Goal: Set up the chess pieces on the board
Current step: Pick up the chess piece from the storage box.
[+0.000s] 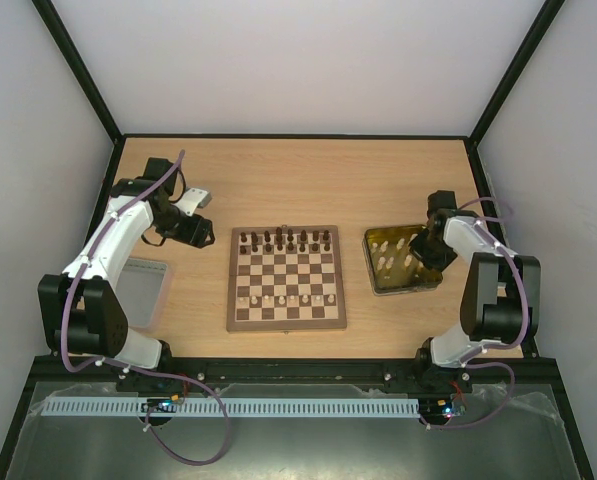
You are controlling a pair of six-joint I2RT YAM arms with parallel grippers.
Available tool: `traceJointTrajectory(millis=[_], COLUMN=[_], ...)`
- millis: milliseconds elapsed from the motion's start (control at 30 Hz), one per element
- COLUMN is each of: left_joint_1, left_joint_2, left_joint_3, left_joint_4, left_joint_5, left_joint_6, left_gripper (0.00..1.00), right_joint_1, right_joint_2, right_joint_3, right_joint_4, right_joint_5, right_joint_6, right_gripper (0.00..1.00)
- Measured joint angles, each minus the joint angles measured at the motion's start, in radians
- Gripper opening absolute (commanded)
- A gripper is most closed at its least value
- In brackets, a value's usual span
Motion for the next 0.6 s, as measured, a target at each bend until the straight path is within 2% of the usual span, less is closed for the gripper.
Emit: traceJointTrajectory(millis=[600], left_joint_1=[-0.013], left_joint_2=[-0.003], left_joint_3=[0.000], left_joint_4=[0.000], left_joint_5=[0.001], left_joint_6=[0.000], left_gripper=[0.74], right_joint_1=[-0.001], right_joint_2=[-0.135], right_joint_3=[-0.008], right_joint_4=[-0.035], right_joint_5=[-0.011], right_joint_6=[0.003], right_gripper=[0.06])
